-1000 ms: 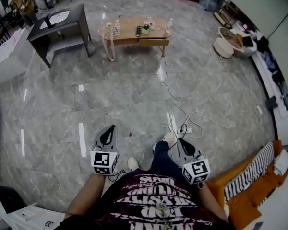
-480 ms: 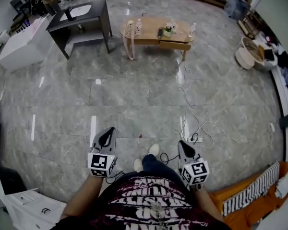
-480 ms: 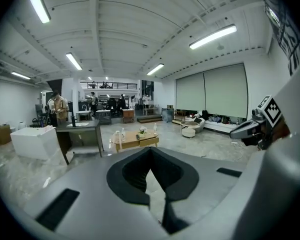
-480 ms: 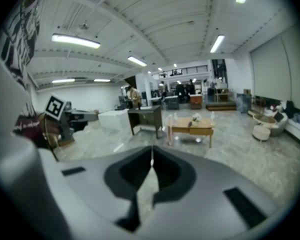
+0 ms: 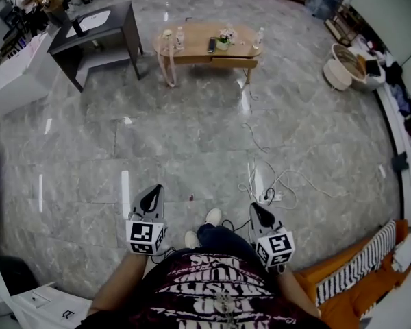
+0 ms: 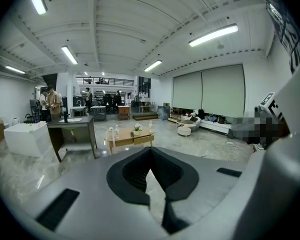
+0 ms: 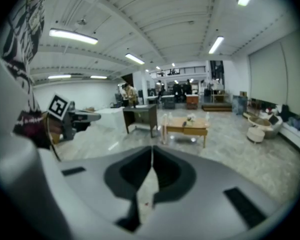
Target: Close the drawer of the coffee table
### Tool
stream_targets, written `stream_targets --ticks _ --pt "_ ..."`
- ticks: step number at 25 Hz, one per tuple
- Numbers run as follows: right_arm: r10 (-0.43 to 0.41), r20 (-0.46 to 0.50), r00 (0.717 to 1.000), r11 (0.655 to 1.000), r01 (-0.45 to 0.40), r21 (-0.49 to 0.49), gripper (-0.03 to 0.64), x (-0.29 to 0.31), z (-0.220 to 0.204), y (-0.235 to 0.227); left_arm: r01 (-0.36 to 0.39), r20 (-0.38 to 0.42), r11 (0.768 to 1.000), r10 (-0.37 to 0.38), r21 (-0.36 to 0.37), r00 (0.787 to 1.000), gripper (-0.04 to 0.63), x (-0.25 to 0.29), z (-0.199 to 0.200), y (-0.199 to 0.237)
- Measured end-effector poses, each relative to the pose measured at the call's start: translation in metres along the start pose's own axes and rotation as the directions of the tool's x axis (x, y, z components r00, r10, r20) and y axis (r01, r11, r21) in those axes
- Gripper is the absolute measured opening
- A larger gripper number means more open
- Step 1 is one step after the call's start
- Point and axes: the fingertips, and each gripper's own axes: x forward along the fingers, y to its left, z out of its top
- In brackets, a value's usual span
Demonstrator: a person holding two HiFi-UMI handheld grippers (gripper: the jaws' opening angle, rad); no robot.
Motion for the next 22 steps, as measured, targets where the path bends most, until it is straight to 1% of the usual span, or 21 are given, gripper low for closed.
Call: stream_targets --ticks 2,6,10,13,15,20,22 --pt "-0.010 0.010 1.000 1.000 0.010 0.010 0.035 0.005 0.006 -0.016 0.005 -0.001 1.000 -0.005 0.003 1.000 0.023 0.015 0.006 -0.002" --pt "-0.027 0.056 0.998 0.999 0.026 0.023 0.035 0.023 0.033 -0.053 0.005 0.036 0.999 -0.006 0.034 0.999 0.023 0.052 0.040 -0.002" --pt "0.005 0.085 0.996 1.000 -0.008 0.026 0.034 0.039 0.057 -0.078 -0.019 0.061 0.999 0.017 0.035 0.998 0.023 0.077 0.072 -0.002" --pt "0.034 0.098 0.995 0.999 -0.036 0.015 0.035 0.047 0.066 -0.091 -0.052 0.084 0.998 0.048 0.040 0.995 0.023 0.085 0.087 -0.002" --pt "0.043 0.098 0.994 0.999 -0.044 0.013 0.035 0.054 0.066 -0.100 -0.069 0.085 0.997 0.066 0.033 0.994 0.023 0.091 0.087 -0.003" --pt "0.037 0.082 0.996 0.996 -0.044 0.079 0.035 0.063 0.063 -0.121 -0.070 0.041 0.997 0.068 0.027 0.997 0.023 0.097 0.074 -0.007" --pt "0.028 0.075 0.997 0.996 -0.035 0.087 0.035 0.066 0.062 -0.126 -0.080 0.028 0.997 0.080 0.006 0.996 0.023 0.101 0.071 -0.002"
